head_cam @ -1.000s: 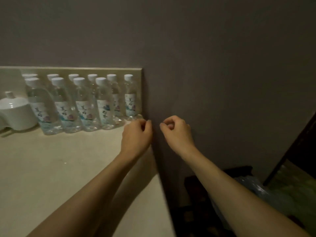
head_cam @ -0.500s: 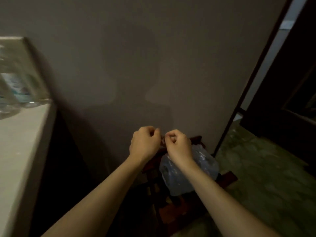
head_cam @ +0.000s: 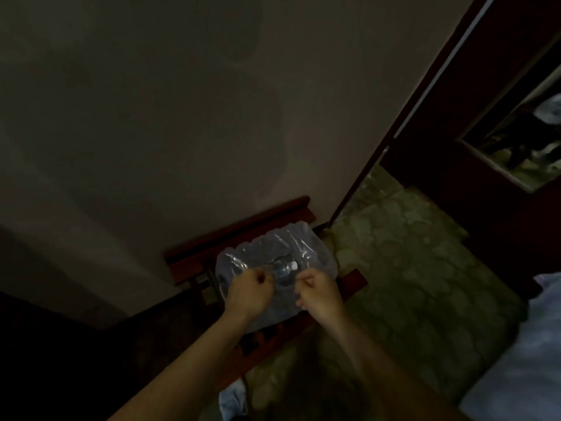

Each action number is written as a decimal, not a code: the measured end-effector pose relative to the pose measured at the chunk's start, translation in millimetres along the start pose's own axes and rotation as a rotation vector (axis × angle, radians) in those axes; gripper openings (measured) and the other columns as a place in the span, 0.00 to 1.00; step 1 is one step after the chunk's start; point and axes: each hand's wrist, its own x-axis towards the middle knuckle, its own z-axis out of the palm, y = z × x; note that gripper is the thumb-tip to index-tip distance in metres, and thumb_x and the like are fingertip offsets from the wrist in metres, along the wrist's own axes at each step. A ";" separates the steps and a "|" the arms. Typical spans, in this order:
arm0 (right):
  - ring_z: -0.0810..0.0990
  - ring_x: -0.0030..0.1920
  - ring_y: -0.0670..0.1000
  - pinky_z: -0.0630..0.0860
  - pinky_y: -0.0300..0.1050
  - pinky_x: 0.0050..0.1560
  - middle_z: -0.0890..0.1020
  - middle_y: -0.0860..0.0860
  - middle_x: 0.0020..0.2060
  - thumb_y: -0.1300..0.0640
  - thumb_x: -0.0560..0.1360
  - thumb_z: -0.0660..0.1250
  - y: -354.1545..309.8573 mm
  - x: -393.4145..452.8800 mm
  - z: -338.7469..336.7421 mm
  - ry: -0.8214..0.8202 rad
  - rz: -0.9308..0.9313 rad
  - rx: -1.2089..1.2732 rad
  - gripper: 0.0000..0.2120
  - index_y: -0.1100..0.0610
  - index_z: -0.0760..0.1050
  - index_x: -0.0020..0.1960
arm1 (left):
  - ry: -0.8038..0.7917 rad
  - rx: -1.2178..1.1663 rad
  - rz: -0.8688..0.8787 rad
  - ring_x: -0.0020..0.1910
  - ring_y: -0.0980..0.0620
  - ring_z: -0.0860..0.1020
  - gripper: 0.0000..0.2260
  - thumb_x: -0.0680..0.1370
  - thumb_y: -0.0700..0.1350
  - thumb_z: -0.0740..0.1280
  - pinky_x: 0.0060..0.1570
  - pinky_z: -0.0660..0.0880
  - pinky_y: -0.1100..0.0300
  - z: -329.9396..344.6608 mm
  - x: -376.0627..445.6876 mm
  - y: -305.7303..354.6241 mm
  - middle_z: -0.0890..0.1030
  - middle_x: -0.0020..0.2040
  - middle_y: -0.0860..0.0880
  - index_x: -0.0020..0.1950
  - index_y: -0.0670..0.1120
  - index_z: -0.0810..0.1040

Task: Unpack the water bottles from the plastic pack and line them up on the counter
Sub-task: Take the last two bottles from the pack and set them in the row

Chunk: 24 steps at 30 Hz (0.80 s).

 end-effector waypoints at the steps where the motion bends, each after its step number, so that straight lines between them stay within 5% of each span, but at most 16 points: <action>1: 0.78 0.34 0.45 0.72 0.31 0.29 0.79 0.50 0.39 0.62 0.79 0.60 4.7 13.3 1.2 -0.029 0.030 -0.027 0.09 0.50 0.73 0.44 | -0.023 0.004 -0.013 0.41 0.43 0.84 0.14 0.82 0.46 0.62 0.45 0.82 0.47 4.9 10.6 -3.9 0.84 0.40 0.43 0.37 0.49 0.77; 5: 0.81 0.45 0.51 0.79 0.47 0.48 0.82 0.58 0.49 0.61 0.78 0.62 25.4 65.7 15.8 -0.144 0.082 -0.149 0.07 0.60 0.76 0.54 | -0.030 -0.032 -0.126 0.50 0.45 0.83 0.10 0.82 0.45 0.61 0.53 0.80 0.49 19.3 43.7 -25.3 0.85 0.52 0.44 0.54 0.46 0.82; 8: 0.79 0.57 0.56 0.74 0.55 0.62 0.81 0.57 0.56 0.61 0.78 0.62 34.4 105.7 33.8 -0.251 0.077 -0.279 0.12 0.60 0.77 0.60 | 0.002 -0.094 -0.210 0.53 0.45 0.82 0.12 0.82 0.44 0.62 0.55 0.78 0.53 32.9 63.9 -40.9 0.84 0.56 0.43 0.59 0.44 0.82; 11: 0.78 0.60 0.58 0.73 0.53 0.63 0.80 0.58 0.59 0.61 0.78 0.62 44.4 153.7 54.1 -0.340 0.037 -0.382 0.14 0.60 0.77 0.62 | -0.004 -0.160 -0.240 0.55 0.50 0.81 0.13 0.82 0.41 0.62 0.54 0.74 0.62 48.6 86.5 -50.4 0.83 0.60 0.44 0.63 0.45 0.81; 17: 0.77 0.54 0.54 0.67 0.43 0.48 0.80 0.55 0.55 0.54 0.81 0.59 76.7 229.7 90.9 -0.468 -0.108 -0.834 0.08 0.55 0.75 0.54 | 0.034 -0.157 -0.251 0.55 0.57 0.78 0.16 0.82 0.39 0.60 0.46 0.70 0.76 67.6 130.6 -64.1 0.82 0.62 0.46 0.68 0.45 0.77; 20: 0.72 0.64 0.57 0.68 0.51 0.62 0.75 0.58 0.64 0.51 0.81 0.57 97.0 254.3 108.2 -0.554 -0.259 -0.938 0.15 0.56 0.72 0.65 | 0.064 -0.132 -0.255 0.54 0.56 0.80 0.15 0.82 0.40 0.62 0.42 0.70 0.81 74.3 143.8 -71.5 0.83 0.61 0.45 0.69 0.45 0.77; 24: 0.58 0.75 0.60 0.56 0.59 0.73 0.58 0.57 0.76 0.49 0.82 0.53 115.9 281.0 142.9 -0.569 -0.501 -1.200 0.26 0.55 0.54 0.77 | 0.115 -0.113 -0.233 0.52 0.54 0.83 0.13 0.83 0.42 0.62 0.48 0.76 0.71 81.0 149.1 -77.4 0.84 0.58 0.49 0.65 0.47 0.80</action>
